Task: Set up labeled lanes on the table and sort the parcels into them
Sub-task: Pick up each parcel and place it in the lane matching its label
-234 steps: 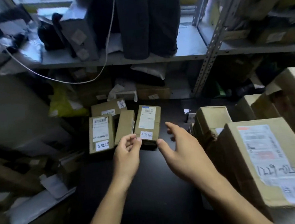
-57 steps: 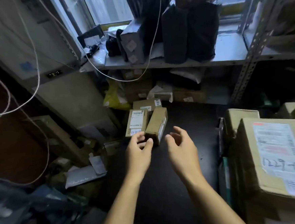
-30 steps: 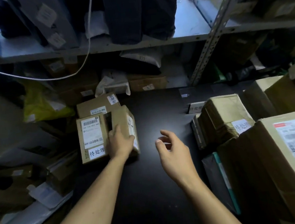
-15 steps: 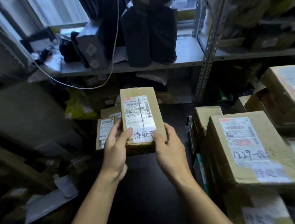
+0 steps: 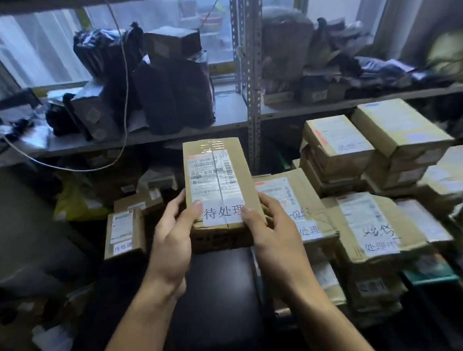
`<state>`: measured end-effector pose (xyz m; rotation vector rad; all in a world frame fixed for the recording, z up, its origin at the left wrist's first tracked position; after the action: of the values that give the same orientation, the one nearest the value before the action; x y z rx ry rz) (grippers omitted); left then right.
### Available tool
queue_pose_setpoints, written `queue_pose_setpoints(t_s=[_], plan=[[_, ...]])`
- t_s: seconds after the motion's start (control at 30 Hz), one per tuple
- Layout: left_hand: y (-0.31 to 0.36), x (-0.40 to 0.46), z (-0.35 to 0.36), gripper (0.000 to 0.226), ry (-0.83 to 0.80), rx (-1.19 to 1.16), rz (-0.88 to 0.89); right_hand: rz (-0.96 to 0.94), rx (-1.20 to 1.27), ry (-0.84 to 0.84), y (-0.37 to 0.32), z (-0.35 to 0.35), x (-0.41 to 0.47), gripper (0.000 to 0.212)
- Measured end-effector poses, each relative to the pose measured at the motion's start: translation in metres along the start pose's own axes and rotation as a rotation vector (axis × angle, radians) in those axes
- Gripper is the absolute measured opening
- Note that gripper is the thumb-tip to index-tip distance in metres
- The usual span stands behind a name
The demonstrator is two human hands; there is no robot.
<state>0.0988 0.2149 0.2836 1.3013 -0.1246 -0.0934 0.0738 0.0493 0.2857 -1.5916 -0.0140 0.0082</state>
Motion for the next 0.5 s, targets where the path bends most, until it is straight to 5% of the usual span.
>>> queue_pose_setpoints(t_s=[0.17, 0.5], plan=[[-0.011, 0.008, 0.025, 0.054, -0.121, -0.037, -0.037, 0.003, -0.048, 0.084, -0.008, -0.028, -0.008, 0.016], [-0.023, 0.011, 0.045, 0.052, -0.232, -0.071, -0.117, 0.026, -0.134, 0.186, -0.004, -0.047, -0.028, 0.030]])
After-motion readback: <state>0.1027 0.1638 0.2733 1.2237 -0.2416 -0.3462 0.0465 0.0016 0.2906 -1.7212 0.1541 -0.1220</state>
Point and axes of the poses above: each hand's wrist, its own x-axis towards the middle knuckle, its own z-axis out of the palm, y = z × x, the point moved 6 cm from there along x, towards the middle knuckle, and after that the axes turned 11 degrees about -y, right-handed, at the moved point
